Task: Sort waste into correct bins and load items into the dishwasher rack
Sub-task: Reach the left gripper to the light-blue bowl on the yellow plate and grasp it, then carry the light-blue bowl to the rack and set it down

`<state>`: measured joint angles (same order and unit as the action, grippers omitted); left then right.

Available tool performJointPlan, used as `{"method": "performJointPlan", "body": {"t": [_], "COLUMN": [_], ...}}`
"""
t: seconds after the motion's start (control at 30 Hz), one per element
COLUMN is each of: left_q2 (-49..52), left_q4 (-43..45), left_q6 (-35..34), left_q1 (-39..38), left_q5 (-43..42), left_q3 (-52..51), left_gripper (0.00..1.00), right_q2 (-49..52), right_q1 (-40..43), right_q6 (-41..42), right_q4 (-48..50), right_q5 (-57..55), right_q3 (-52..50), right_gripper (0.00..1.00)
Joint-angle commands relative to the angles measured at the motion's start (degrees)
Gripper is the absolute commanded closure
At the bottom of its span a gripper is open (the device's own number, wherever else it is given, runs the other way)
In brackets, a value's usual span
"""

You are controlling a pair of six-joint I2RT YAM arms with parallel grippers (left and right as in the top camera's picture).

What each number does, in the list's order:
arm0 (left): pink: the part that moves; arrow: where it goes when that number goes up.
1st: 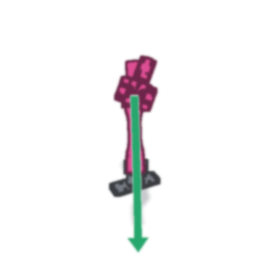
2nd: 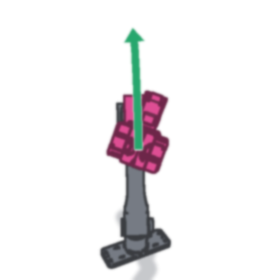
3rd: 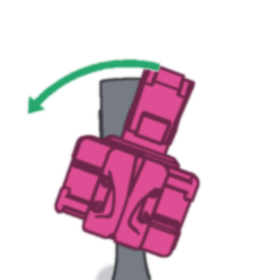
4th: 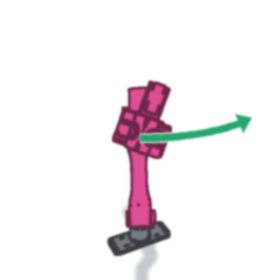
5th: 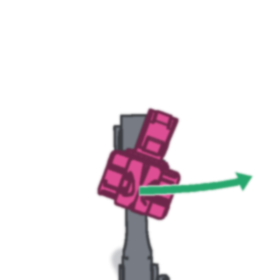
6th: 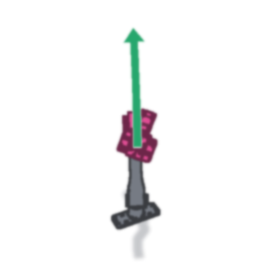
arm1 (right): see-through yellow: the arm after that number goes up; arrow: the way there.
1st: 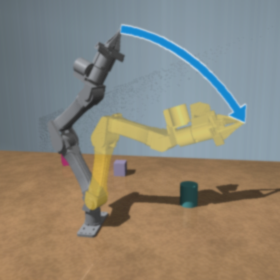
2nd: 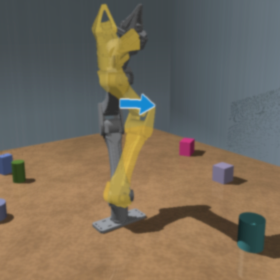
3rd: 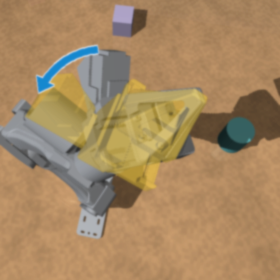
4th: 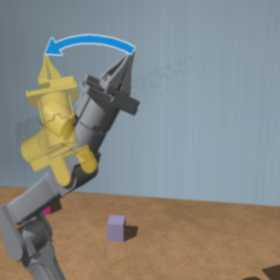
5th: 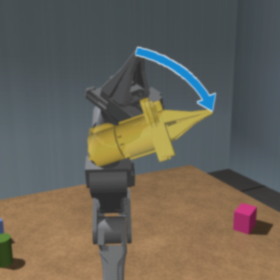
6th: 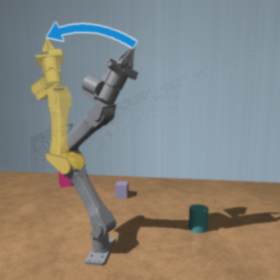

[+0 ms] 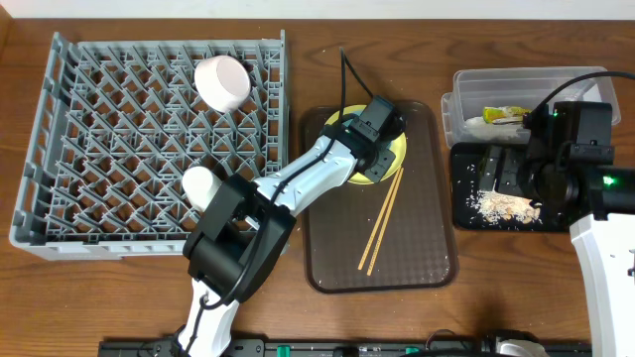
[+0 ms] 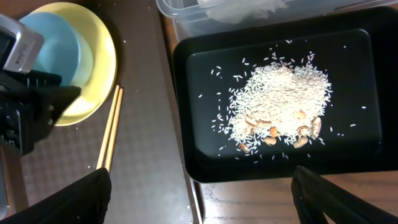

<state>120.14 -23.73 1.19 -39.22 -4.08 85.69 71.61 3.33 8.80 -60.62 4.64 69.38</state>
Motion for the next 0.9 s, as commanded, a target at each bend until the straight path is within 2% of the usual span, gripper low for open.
{"method": "performJointPlan", "body": {"t": [0.0,0.03,0.13,0.37,0.53,0.63,0.77,0.87], "left_q2": [0.0,0.0,0.0,-3.6,-12.0,-18.3,-24.5,-26.9], "left_q4": [0.0,0.0,0.0,-3.4,-10.1,-13.8,-16.4,-17.0], "left_q6": [0.3,0.3,0.3,0.3,0.2,-4.0,-4.5,-4.5], "left_q1": [0.1,0.1,0.1,0.1,1.2,4.1,10.4,17.6], "left_q5": [0.7,0.7,0.7,0.7,0.7,-0.2,-10.2,-23.7], "left_q3": [-0.1,-0.1,-0.1,0.6,1.2,1.2,1.2,1.2], "left_gripper": [0.81,0.87,0.94,0.94,0.94,0.94,0.94,0.94], "right_q2": [-0.2,-0.2,-0.2,-0.2,-0.2,-0.2,-0.2,-0.2], "right_q1": [0.4,0.4,0.4,0.4,0.4,0.4,0.4,0.4], "right_q6": [0.3,0.3,0.3,0.2,-0.7,-0.7,-0.7,-0.7], "right_q4": [-0.1,-0.1,-0.3,-0.5,-0.5,-0.5,-0.5,-0.5], "right_q5": [-0.1,-0.1,-0.1,-0.2,-0.2,-0.2,-0.2,-0.2], "right_q3": [0.6,0.6,0.6,0.6,0.6,0.6,0.6,0.6], "right_gripper": [0.09,0.09,0.1,0.1,0.1,0.1,0.1,0.1]}}
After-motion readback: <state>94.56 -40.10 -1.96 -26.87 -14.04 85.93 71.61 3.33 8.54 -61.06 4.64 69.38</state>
